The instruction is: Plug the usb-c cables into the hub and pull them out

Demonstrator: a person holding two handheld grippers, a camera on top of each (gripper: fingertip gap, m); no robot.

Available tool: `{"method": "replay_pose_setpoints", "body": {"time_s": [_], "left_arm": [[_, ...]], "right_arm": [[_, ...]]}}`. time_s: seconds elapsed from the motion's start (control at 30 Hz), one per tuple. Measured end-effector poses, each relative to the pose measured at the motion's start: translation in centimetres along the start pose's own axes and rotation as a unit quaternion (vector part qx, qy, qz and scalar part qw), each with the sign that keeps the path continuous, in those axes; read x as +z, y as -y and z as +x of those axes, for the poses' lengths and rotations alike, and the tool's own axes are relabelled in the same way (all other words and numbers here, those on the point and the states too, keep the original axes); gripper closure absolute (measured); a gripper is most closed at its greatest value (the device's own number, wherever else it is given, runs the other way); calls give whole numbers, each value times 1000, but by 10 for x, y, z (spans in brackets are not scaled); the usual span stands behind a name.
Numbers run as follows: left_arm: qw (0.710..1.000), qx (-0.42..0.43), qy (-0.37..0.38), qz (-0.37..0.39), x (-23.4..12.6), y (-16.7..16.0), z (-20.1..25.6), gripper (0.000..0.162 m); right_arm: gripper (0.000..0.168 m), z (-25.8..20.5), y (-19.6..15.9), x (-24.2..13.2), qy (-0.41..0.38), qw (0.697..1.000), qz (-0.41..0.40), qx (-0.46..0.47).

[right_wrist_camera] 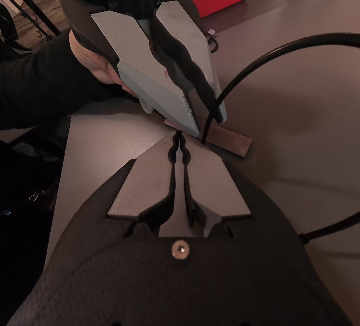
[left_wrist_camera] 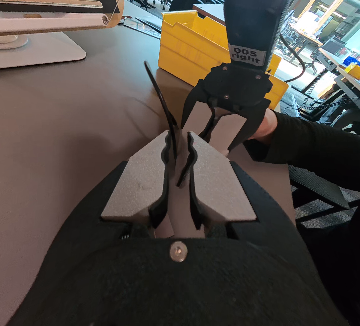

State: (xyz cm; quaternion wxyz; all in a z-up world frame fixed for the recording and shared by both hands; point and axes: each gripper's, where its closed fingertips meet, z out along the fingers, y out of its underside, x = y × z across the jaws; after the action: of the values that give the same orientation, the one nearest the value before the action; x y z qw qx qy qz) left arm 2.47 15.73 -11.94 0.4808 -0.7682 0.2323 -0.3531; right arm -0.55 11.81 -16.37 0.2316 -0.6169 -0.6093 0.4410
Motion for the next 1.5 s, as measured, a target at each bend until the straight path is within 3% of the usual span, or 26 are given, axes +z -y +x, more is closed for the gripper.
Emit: {"method": "replay_pose_setpoints", "body": {"time_s": [0.3, 0.43, 0.67, 1.07, 1.23, 1.3, 1.5], "left_arm": [[1000, -1, -5, -1, 6, -2, 3, 142], [1000, 15, 6, -6, 9, -5, 3, 158], [999, 30, 30, 15, 2, 4, -5, 161], [997, 46, 41, 40, -5, 14, -6, 162], [996, 61, 49, 38, -7, 15, -7, 162], [996, 65, 53, 42, -9, 17, -8, 162], [996, 54, 37, 62, -12, 23, -4, 162]], "right_arm": [[168, -16, -1, 4, 35, 999, -7, -25], [168, -27, -5, 9, 54, 997, -24, -50], [168, -29, -2, 3, 55, 997, -15, -58], [166, 17, 31, -40, -48, 994, 95, 4], [164, 18, 28, -37, -56, 995, 84, 2], [152, 23, 24, -36, -76, 995, 67, -8], [146, 24, 23, -33, -78, 995, 62, -13]]}}
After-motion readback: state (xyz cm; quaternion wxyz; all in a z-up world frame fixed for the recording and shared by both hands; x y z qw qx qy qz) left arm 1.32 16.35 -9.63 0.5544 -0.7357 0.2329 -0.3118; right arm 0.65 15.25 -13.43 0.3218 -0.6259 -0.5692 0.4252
